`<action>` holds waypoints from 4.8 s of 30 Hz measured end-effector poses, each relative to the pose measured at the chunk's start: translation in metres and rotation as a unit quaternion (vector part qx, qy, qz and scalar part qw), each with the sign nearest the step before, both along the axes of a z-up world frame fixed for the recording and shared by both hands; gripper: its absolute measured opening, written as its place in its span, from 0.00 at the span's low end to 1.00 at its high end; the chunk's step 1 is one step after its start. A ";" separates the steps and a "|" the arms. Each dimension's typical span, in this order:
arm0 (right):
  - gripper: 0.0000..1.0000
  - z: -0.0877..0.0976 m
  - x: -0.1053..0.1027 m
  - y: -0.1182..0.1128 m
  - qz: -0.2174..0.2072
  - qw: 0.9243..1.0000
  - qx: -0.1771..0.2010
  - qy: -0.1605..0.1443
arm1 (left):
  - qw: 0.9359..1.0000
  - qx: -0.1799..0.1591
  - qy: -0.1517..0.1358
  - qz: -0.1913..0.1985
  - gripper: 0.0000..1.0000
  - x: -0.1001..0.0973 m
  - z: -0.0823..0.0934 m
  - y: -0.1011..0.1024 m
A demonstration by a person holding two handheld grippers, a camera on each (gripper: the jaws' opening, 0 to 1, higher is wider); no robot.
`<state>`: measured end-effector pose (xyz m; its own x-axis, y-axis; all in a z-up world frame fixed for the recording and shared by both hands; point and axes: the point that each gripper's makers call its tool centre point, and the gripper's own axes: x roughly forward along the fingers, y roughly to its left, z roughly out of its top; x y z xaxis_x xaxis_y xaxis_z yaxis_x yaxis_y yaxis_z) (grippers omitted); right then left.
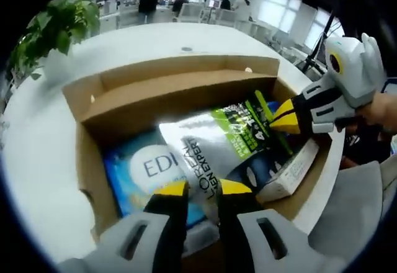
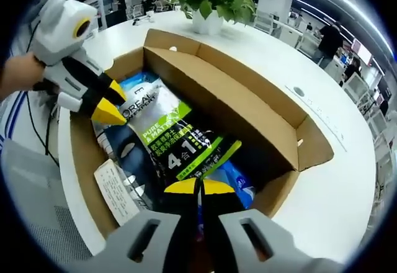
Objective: Operate the shoe box by opening the lid, removing the specified soft item, and placing it in the target area until the item is outside and the box remains undamaged.
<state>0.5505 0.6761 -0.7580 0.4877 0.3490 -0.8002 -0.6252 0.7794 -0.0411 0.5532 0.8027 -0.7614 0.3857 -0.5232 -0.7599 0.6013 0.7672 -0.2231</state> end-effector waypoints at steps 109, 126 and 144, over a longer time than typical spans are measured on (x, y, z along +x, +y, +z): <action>0.00 -0.022 0.001 -0.261 -0.222 0.973 0.022 0.058 | 0.928 0.179 -0.041 -0.323 0.00 0.008 -0.013 -0.271; 0.01 -0.039 0.006 -0.261 -0.226 0.972 0.028 0.058 | 0.889 0.240 -0.073 -0.384 0.08 0.002 -0.024 -0.260; 0.14 0.015 0.004 -0.240 -0.205 0.978 0.044 0.003 | 0.932 0.142 -0.095 -0.320 0.20 0.000 0.043 -0.247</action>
